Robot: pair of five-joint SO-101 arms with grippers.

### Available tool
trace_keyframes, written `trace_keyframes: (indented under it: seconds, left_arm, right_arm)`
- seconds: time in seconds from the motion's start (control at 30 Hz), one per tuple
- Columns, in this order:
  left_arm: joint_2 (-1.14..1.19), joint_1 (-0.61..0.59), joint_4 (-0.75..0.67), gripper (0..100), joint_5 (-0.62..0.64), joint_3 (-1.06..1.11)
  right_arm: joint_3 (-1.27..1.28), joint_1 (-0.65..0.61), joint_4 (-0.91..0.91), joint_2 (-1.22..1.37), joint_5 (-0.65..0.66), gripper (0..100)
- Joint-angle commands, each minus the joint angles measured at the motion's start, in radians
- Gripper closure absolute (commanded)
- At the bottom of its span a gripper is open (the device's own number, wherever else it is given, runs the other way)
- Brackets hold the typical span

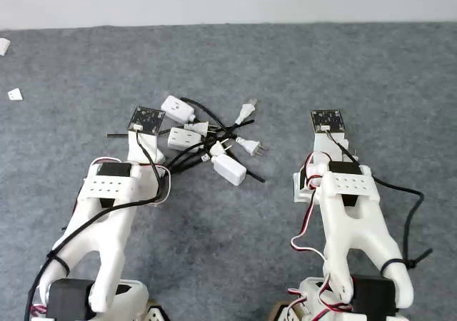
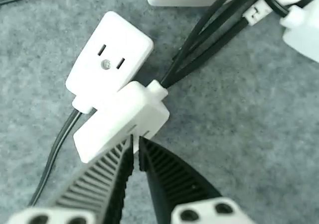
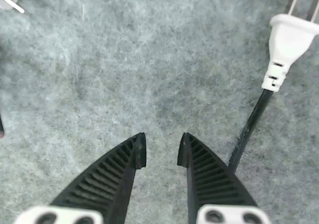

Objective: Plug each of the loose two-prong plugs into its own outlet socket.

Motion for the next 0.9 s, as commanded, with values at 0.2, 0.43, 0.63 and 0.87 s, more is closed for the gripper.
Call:
trace_keyframes:
  seconds: [0.2,0.43,0.63,0.87]
  left_arm:
    - [-0.038,-0.043,-0.121,91,-0.017,-0.031]
    - [-0.034,-0.084,-0.245,81,-0.301,0.027]
    - [-0.038,-0.100,-0.316,81,-0.390,0.068]
    - [-0.038,-0.133,-0.319,80,-0.462,0.068]
  right_arm:
    - [-0.008,-0.012,-0.015,0.001,0.014,88.4]
    - [-0.008,-0.012,-0.028,0.005,0.015,88.4]
    - [-0.008,-0.030,-0.030,0.007,0.015,88.4]
    - [-0.008,-0.030,-0.039,0.007,0.015,88.4]
